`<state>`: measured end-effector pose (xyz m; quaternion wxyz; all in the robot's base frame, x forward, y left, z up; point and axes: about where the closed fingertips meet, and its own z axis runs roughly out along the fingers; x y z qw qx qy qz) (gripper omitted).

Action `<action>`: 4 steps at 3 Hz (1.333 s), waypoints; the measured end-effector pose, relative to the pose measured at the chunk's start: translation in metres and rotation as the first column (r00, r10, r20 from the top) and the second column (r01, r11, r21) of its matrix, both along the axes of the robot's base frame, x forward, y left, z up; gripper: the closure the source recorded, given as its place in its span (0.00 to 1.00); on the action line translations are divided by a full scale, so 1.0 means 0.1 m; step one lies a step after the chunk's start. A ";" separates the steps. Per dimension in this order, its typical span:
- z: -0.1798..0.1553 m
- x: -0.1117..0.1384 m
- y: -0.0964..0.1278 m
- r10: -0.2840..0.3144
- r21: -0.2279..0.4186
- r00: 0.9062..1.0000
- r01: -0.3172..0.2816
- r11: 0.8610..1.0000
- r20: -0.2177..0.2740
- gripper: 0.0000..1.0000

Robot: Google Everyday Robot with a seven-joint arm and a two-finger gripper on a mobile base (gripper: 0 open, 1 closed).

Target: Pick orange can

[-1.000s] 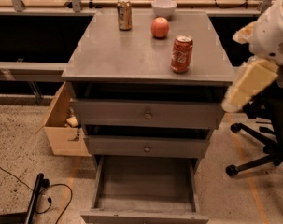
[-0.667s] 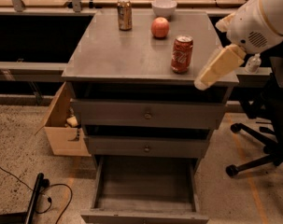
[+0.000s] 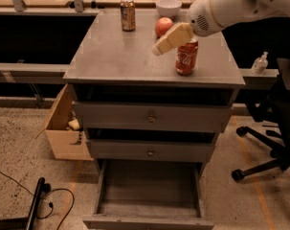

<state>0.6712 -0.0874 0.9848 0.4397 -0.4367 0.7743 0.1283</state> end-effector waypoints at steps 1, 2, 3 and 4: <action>0.09 0.51 0.28 -0.062 0.093 0.998 0.063 0.994 -0.010 0.00; 0.16 1.01 0.62 -0.120 0.171 0.991 0.128 0.977 -0.057 0.00; 0.17 0.98 0.63 -0.113 0.169 0.992 0.121 0.978 -0.055 0.00; -0.09 1.11 0.71 -0.184 0.131 0.981 0.190 0.973 -0.055 0.00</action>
Offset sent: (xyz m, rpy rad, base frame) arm 0.1500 0.0904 0.0244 0.2448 0.0863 -0.1867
